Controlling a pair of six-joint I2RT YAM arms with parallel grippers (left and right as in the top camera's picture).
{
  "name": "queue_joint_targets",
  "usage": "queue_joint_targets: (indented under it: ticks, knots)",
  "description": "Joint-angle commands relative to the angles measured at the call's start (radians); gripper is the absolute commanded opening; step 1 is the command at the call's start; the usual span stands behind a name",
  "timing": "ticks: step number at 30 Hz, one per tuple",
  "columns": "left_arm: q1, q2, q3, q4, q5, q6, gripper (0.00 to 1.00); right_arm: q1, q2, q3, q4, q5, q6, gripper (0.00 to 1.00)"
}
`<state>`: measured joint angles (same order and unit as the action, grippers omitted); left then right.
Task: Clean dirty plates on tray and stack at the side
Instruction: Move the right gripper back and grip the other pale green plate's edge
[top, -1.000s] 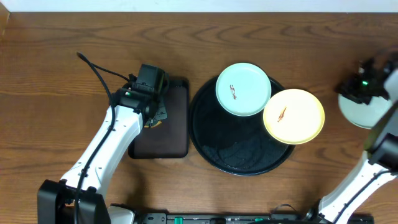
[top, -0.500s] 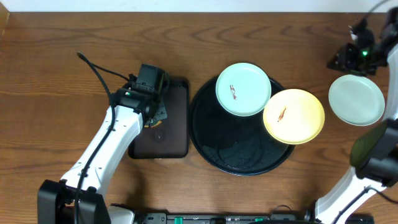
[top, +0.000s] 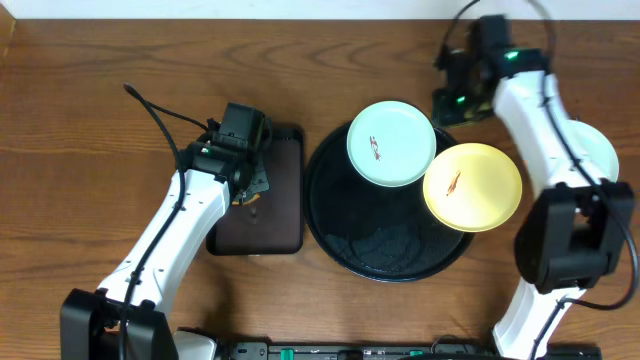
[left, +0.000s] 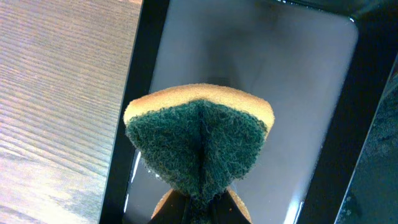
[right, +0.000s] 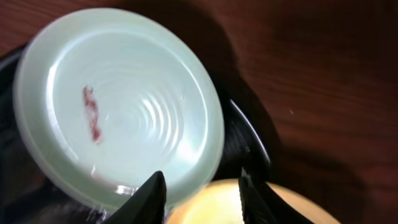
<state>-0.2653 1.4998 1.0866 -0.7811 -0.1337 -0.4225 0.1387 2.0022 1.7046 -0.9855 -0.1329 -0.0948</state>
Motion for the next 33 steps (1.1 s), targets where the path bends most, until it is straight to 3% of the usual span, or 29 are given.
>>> queue_joint_targets:
  ticks: [1,12,16,20,27,33]
  knots:
    - [0.0,0.002,-0.003,0.0,-0.009,-0.009,0.09,0.044,0.013,-0.105,0.103,0.156,0.058,0.36]
    - [0.0,0.002,-0.003,0.0,-0.009,-0.009,0.09,0.058,0.013,-0.317,0.36,0.188,0.073,0.3]
    - [0.0,0.002,-0.003,0.0,-0.009,-0.009,0.09,0.058,0.013,-0.347,0.403,0.184,0.095,0.2]
    - [0.0,0.002,-0.003,0.0,-0.009,-0.009,0.09,0.06,0.013,-0.353,0.41,0.131,0.103,0.01]
    - [0.0,0.002,-0.003,0.0,-0.009,-0.009,0.09,0.06,0.012,-0.352,0.378,-0.176,0.193,0.01]
    - [0.0,0.002,-0.003,0.0,-0.009,-0.009,0.09,0.063,0.012,-0.352,0.264,-0.19,0.254,0.01]
